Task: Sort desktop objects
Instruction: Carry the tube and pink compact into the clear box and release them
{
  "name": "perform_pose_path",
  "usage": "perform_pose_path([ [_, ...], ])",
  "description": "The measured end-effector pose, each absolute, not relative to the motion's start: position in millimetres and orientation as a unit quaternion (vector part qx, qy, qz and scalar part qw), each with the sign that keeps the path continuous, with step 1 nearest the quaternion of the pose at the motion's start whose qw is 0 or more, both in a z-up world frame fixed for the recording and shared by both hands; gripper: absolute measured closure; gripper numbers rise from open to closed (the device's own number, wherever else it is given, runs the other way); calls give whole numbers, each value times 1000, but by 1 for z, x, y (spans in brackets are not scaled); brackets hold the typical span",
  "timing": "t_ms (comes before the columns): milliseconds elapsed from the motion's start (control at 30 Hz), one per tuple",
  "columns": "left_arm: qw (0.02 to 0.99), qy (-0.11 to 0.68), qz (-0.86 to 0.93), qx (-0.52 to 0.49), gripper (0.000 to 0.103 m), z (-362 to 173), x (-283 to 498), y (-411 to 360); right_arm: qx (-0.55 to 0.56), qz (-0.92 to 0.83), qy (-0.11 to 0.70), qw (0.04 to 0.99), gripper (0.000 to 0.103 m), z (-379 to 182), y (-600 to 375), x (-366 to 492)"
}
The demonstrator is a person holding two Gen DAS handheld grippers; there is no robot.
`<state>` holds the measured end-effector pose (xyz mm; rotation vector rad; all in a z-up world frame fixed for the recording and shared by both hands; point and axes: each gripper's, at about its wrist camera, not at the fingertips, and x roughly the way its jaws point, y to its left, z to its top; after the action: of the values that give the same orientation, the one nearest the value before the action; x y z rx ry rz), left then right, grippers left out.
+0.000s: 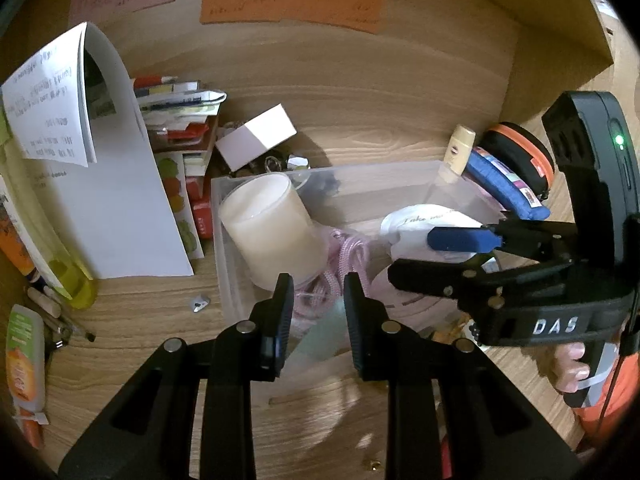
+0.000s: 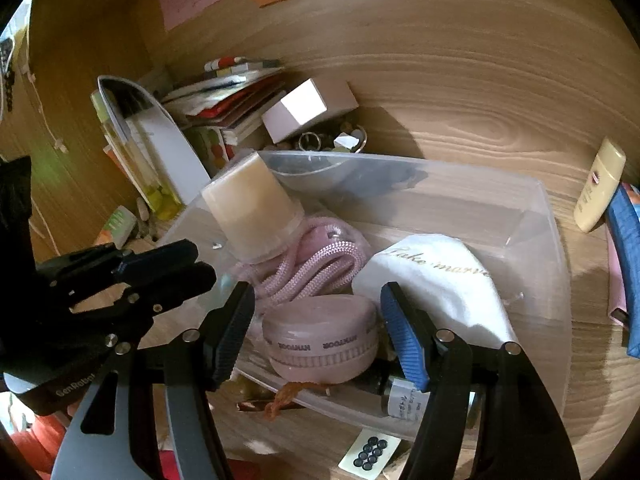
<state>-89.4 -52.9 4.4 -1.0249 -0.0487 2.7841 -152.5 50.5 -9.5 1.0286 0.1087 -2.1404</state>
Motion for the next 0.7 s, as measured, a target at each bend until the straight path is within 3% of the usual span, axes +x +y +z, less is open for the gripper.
perform_pose_path([
  [167,89,-18,937,-337,71,11,-84,-50,384,-847,34,366,40,6,60,-150],
  [433,88,-16,943,-321,39,27,-59,-50,354,-868,21,348,24,34,85,-134],
  [700,107,-8,940,-324,21,33,-31,-44,361,-874,-7,326,19,35,121,-121],
])
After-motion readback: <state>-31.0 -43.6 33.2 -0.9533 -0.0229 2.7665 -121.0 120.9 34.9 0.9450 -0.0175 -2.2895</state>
